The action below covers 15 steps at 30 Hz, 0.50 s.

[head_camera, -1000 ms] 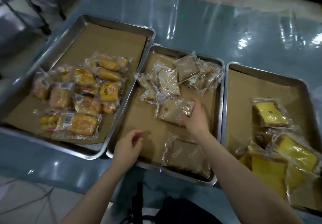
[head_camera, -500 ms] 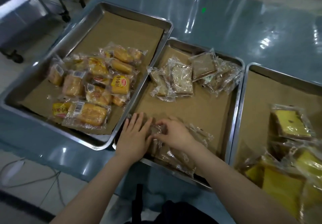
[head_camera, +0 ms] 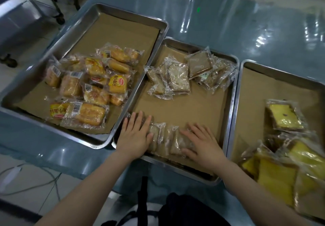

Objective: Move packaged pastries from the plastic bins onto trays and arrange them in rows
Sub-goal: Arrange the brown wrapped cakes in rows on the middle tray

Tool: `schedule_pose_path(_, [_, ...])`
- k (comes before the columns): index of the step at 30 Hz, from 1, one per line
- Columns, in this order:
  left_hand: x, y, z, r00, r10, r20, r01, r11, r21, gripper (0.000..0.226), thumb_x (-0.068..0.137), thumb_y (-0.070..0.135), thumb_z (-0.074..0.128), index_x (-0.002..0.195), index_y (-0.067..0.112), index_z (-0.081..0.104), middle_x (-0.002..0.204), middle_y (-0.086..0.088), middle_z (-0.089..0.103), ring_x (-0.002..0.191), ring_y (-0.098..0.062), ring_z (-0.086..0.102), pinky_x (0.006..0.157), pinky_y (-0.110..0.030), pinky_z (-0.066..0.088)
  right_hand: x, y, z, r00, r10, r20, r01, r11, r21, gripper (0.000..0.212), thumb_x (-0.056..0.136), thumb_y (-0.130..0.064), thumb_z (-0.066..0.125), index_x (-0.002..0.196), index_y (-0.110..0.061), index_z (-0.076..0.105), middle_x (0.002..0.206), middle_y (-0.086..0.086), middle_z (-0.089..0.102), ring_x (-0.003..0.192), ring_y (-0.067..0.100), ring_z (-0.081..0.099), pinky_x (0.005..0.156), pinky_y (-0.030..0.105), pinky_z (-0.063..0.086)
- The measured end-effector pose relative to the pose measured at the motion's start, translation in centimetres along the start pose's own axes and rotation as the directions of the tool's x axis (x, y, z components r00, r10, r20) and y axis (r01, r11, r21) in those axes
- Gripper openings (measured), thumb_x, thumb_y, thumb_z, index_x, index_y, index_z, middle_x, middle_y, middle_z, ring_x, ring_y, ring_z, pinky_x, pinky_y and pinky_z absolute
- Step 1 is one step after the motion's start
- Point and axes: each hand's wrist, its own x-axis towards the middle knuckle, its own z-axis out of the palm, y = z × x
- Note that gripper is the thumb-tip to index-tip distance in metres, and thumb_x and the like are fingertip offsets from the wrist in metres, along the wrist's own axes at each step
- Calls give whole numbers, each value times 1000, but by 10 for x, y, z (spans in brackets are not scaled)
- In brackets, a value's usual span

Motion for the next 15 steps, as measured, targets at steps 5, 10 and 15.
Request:
schedule_pose_path(5, [-3,2,-2,994,34,100,-31,999,-35,67,91,64,18,147,40,-8,153,6,-23,140,-23,-26,105,-46,-22,-16,-27,24,987,151,-59,-156,984,-87,69,90,-68,21,140,-52,-24,158,2,-20,142,31,-25,108,57,-15])
schedule_pose_path(10, [-8,7,0,992,22,125,-19,1000,-22,73,86,71,18,145,42,-14,151,6,-29,137,-25,-32,104,-52,-22,-21,-29,17,983,184,16,-183,983,-29,85,82,-73,39,141,-53,-19,156,2,-27,139,31,-31,107,61,-15])
schedule_pose_path(15, [1,5,-10,1000,14,8,-14,997,-73,73,86,70,19,145,43,-14,152,6,-25,137,-23,-30,107,-47,-19,-9,-30,-1,976,195,-97,-179,972,150,81,82,-68,47,148,-42,9,156,-8,-23,135,17,-39,105,53,-25])
